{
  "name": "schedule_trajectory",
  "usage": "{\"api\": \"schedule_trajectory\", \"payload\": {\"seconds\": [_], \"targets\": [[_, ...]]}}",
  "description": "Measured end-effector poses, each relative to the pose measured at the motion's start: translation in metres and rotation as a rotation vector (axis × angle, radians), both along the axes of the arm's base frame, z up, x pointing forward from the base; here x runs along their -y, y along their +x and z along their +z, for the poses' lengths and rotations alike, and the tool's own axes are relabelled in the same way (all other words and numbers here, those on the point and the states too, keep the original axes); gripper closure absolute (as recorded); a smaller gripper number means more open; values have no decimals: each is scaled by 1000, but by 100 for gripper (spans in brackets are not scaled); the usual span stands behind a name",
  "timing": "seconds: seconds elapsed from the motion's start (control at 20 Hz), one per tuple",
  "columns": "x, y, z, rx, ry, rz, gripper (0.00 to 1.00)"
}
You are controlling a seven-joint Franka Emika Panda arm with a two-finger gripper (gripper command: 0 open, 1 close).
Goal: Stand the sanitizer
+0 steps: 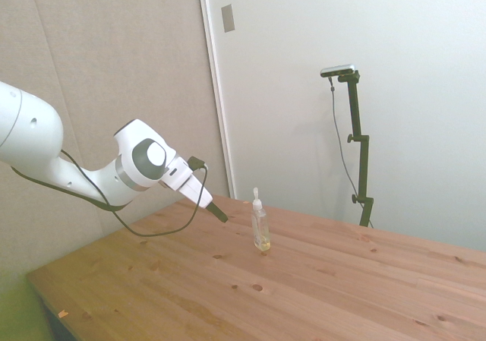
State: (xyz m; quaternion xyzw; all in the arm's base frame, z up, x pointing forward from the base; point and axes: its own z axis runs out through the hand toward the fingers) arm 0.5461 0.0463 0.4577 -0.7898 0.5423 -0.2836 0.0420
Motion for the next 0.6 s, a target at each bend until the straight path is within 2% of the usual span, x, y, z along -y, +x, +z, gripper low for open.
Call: {"api": "schedule_trajectory", "payload": {"seconds": [0.35,0.6], "targets": [[37,-20,21,-224,33,167,0],[38,-41,24,-306,26,238,0]]}}
